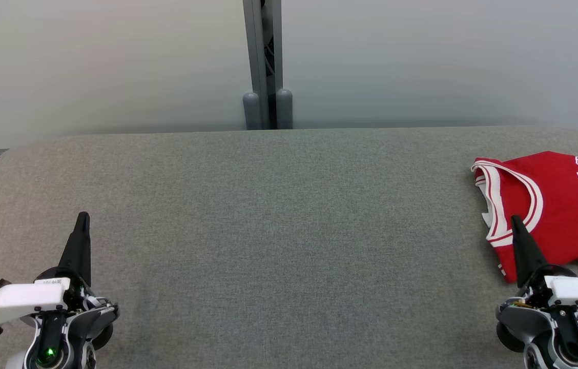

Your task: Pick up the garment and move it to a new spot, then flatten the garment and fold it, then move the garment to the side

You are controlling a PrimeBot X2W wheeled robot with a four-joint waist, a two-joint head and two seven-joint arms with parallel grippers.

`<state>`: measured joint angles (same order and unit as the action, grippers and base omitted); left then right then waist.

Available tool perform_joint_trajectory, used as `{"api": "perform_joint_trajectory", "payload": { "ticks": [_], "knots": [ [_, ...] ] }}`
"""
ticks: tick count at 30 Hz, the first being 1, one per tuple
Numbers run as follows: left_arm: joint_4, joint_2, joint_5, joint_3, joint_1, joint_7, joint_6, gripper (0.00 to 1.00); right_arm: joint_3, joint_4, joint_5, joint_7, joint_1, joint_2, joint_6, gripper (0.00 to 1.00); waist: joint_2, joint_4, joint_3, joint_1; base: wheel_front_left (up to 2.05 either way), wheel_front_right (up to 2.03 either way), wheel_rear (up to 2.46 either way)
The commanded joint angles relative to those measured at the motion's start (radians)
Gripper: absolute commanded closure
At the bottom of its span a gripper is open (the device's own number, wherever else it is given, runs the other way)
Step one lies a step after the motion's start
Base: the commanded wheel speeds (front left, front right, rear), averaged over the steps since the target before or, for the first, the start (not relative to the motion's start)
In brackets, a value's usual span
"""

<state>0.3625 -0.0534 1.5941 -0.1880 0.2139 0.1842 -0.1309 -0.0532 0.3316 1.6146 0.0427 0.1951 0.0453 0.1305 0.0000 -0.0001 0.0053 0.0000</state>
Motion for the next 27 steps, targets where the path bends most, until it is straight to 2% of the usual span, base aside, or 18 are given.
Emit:
{"api": "perform_joint_trajectory", "payload": {
  "ticks": [1, 27],
  "knots": [
    [-0.001, -0.003, -0.006, -0.004, 0.018, 0.000, -0.005, 1.00, -0.002, -0.001, 0.002, 0.001, 0.006, 0.009, 0.000, 1.00, 0.0000, 0.000, 0.000, 0.0000, 0.00, 0.00, 0.00],
    [-0.001, -0.001, -0.008, -0.006, 0.018, 0.003, -0.005, 1.00, -0.001, -0.001, 0.002, 0.001, 0.006, 0.009, 0.000, 1.00, 0.0000, 0.000, 0.000, 0.0000, 0.00, 0.00, 0.00]
  ]
}}
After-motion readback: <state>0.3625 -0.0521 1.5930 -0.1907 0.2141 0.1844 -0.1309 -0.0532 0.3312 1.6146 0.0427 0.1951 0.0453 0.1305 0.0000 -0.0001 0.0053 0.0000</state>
